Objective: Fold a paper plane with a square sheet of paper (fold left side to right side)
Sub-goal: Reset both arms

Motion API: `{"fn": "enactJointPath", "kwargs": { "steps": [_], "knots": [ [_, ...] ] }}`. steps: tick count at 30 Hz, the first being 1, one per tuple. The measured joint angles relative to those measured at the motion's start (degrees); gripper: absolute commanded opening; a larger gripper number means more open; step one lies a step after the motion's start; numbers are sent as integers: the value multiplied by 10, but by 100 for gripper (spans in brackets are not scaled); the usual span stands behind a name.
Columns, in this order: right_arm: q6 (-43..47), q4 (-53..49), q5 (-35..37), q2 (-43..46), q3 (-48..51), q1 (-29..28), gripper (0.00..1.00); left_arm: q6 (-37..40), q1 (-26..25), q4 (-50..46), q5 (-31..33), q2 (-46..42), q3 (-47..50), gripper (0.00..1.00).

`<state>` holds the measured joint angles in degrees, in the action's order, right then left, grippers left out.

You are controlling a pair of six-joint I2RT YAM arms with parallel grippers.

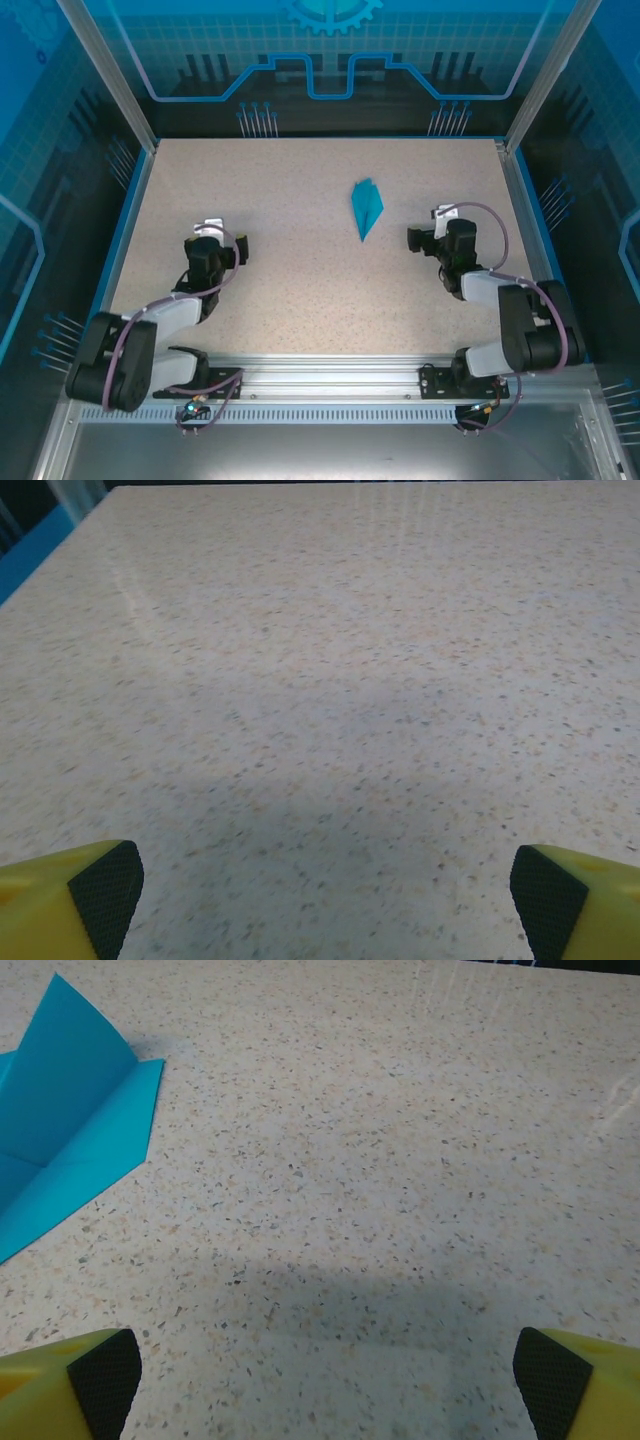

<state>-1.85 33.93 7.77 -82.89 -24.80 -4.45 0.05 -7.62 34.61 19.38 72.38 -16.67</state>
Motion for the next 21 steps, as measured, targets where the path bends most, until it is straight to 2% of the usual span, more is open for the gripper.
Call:
{"fn": "enactJointPath", "kwargs": {
  "steps": [5, 10, 14, 21],
  "knots": [
    [9, 33, -21, -28, 0, 0, 99, 20, 10, 65, -61, 88, -23, 98],
    [11, 54, -34, -28, 0, 4, 100, 15, 46, 101, -103, 139, -42, 98],
    [12, 63, -38, -28, 0, 5, 100, 9, 64, 103, -118, 146, -54, 98],
    [16, 69, -38, -28, 0, 5, 100, 0, 65, 103, -128, 146, -56, 98]
  ]
}}
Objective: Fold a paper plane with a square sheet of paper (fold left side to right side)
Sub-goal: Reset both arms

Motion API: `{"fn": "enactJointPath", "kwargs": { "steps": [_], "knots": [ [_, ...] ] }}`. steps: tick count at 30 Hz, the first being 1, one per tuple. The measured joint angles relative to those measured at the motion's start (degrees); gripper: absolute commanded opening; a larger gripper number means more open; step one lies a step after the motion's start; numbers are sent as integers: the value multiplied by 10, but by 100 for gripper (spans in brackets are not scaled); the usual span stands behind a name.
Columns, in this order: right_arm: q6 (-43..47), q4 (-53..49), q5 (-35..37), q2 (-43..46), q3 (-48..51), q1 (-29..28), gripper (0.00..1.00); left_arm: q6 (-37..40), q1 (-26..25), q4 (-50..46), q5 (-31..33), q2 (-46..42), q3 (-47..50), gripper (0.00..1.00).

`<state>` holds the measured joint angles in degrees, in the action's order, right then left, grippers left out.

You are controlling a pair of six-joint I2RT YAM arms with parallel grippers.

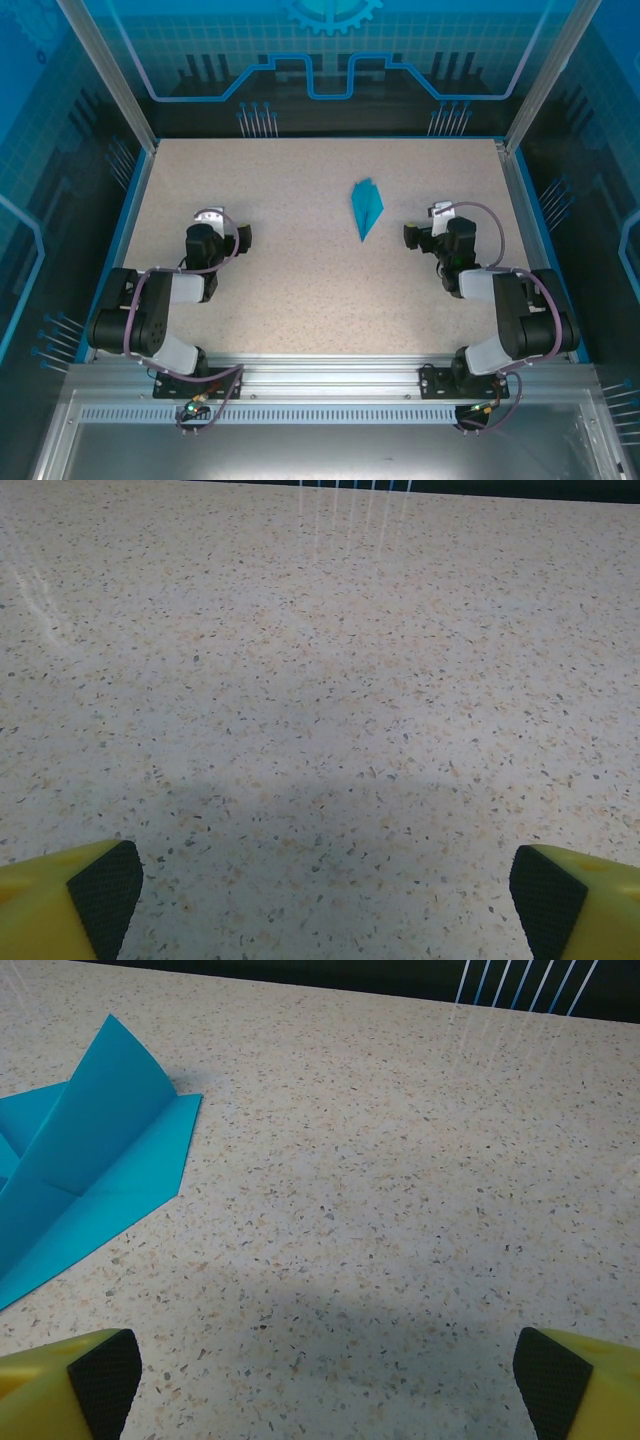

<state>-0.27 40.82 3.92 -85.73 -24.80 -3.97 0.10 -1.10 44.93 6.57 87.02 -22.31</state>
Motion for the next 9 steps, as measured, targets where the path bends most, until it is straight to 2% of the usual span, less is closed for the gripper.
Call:
{"fn": "enactJointPath", "kwargs": {
  "steps": [9],
  "knots": [
    [3, 0, 0, 0, 0, 0, 100, 0, 0, 0, -5, 0, -1, 98]
  ]
}}
